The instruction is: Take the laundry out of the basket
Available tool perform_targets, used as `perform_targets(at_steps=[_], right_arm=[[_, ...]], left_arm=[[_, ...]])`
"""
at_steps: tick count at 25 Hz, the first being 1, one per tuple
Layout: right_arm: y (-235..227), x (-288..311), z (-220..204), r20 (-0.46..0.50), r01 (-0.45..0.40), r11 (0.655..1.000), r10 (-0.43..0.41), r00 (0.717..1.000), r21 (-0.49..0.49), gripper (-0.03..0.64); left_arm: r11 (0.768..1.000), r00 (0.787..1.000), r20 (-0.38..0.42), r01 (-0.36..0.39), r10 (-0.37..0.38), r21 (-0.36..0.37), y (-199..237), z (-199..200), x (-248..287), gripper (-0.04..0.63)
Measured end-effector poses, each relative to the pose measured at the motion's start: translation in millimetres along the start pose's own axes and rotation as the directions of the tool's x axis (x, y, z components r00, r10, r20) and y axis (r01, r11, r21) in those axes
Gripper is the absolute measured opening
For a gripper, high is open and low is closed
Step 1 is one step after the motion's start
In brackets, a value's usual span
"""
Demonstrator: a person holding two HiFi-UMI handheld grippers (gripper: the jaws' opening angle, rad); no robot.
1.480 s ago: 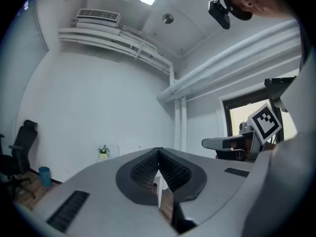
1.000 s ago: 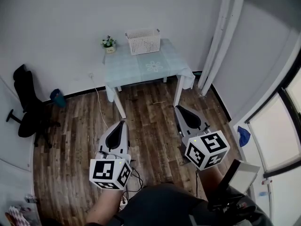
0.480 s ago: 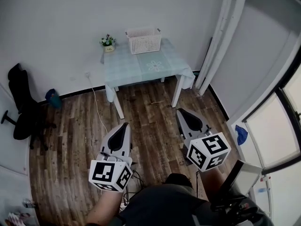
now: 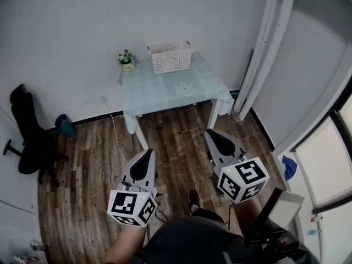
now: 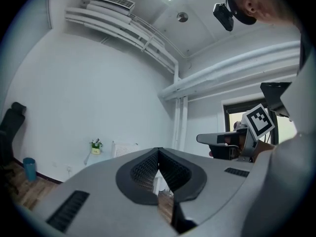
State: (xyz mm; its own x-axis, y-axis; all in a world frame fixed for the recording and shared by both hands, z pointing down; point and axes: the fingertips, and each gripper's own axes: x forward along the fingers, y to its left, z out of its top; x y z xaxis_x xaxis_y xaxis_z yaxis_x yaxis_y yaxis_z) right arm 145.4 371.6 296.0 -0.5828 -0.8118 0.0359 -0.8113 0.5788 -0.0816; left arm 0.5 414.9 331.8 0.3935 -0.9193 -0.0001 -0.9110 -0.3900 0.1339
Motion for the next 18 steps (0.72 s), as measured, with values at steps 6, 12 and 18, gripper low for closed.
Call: perform_targets(at_steps=[6,12,18], right_arm=[[-60,67,10,0.015,-0.019,0.999,0.018,1.000,0.036,0.015],[-117,124,12,-0.013,-0.037,0.997,0.038,0.999,0.069,0.015],[-157,164,-1,-0.052,-0.099,0.993,0.103,0.993,0.067,0.015]], left_arm=[[0.998,0.999,0.000,-0.038,0.038,0.045,24,19,76,0.008],[0.998,0.998,-0.031,-0.061,0.061,0.009,46,18,162,0.008],[0.997,0.994,-0.082,-0.064,0.066,0.031,47,7,230,0.008]])
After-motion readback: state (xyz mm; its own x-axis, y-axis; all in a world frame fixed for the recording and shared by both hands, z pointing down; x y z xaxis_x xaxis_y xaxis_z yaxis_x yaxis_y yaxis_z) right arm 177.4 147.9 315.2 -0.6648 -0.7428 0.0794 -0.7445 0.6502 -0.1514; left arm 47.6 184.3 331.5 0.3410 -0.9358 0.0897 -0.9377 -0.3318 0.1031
